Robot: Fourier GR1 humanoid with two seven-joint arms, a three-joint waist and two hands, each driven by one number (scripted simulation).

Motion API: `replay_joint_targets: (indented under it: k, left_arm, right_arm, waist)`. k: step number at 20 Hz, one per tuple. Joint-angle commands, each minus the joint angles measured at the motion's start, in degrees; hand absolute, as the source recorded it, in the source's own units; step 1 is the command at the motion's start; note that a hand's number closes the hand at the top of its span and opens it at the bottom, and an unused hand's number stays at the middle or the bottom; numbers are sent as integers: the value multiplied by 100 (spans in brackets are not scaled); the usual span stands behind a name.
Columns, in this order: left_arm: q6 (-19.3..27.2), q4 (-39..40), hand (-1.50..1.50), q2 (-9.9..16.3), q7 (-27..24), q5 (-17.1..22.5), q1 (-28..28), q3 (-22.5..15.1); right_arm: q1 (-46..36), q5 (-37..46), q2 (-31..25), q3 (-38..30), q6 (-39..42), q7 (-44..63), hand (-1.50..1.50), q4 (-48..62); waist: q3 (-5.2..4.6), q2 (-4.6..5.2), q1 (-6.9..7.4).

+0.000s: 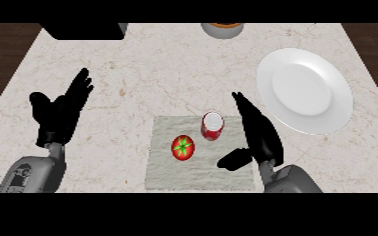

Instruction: Pick the can from the placemat and place it in the plate

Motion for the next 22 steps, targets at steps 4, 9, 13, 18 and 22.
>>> replay_joint_targets:
  k: [4,9,13,18,22]
  left_arm:
    - [-252,0,0,-114,-1,-68,157,234]
    - [-315,-453,0,-180,244,-215,245,330]
    - [-436,134,0,-371,-97,-330,28,458]
    - [-410,-253,0,-421,-26,-525,425,484]
    - [-435,-41,0,-473,-152,-500,174,559]
  right_arm:
    - [-329,237,580,-158,720,431,-150,281]
    - [-337,449,669,-501,1014,321,-150,393]
    - [-395,871,1115,-488,702,50,-150,1062]
    - [-647,964,1058,-877,970,-245,-150,1532]
    - [-968,700,940,-1039,1486,-365,-150,1921]
  waist:
    - [1,-1,0]
    - [2,-6,-1]
    - [2,0,-13]
    - [2,-1,1]
    - [2,1,5]
